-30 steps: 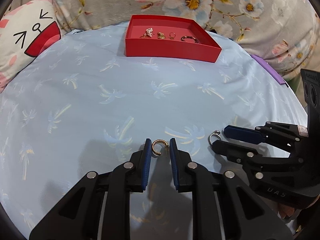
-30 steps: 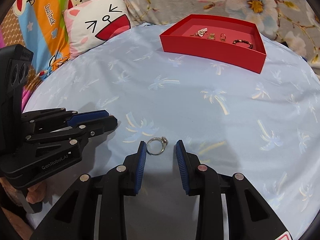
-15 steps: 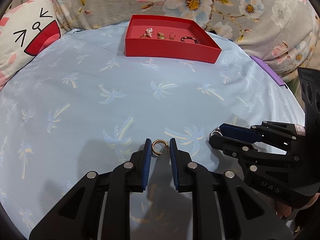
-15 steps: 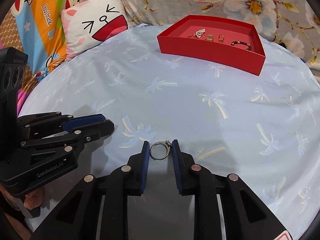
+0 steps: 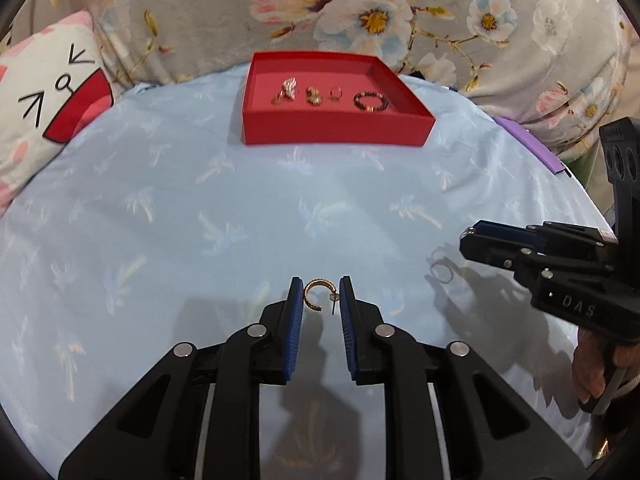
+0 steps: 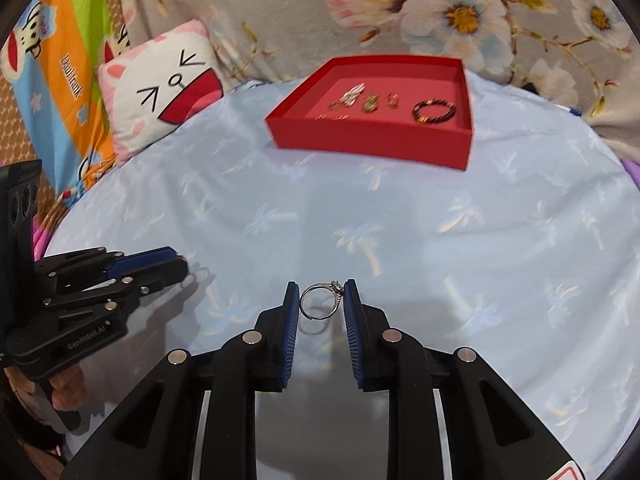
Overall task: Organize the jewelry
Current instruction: 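Carry the hoop earring and silver ring into the red box and open both tools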
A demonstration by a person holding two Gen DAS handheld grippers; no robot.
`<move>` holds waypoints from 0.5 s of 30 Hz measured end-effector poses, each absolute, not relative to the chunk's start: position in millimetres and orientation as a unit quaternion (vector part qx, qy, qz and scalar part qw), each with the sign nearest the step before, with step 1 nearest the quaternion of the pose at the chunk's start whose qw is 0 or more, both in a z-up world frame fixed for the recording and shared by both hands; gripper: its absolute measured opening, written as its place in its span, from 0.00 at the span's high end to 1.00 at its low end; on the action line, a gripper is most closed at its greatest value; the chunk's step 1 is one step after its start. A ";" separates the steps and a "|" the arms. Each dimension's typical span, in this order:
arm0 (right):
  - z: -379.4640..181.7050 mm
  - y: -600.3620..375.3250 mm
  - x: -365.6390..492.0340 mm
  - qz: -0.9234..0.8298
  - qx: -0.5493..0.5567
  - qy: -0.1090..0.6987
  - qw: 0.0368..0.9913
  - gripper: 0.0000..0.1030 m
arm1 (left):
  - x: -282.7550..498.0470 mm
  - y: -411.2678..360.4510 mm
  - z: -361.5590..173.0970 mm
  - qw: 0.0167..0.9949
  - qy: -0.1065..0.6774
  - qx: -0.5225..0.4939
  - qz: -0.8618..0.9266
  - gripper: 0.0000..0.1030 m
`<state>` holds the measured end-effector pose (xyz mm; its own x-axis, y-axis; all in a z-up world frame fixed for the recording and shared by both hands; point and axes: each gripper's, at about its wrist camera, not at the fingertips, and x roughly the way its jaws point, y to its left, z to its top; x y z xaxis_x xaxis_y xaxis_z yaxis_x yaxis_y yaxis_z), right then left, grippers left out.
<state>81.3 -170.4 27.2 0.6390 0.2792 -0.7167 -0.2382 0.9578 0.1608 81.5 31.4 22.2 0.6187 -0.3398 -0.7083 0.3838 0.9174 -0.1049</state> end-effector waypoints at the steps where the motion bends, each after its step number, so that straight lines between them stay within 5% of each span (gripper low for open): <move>1: 32.1 -176.0 86.8 0.139 0.028 0.397 0.907 0.79 | 88.3 30.4 28.4 0.900 0.385 0.029 -0.205 0.83; 15: 80.3 -217.9 199.3 0.100 0.053 0.357 0.927 0.79 | 195.5 -3.9 80.7 0.913 0.343 0.030 -0.220 0.83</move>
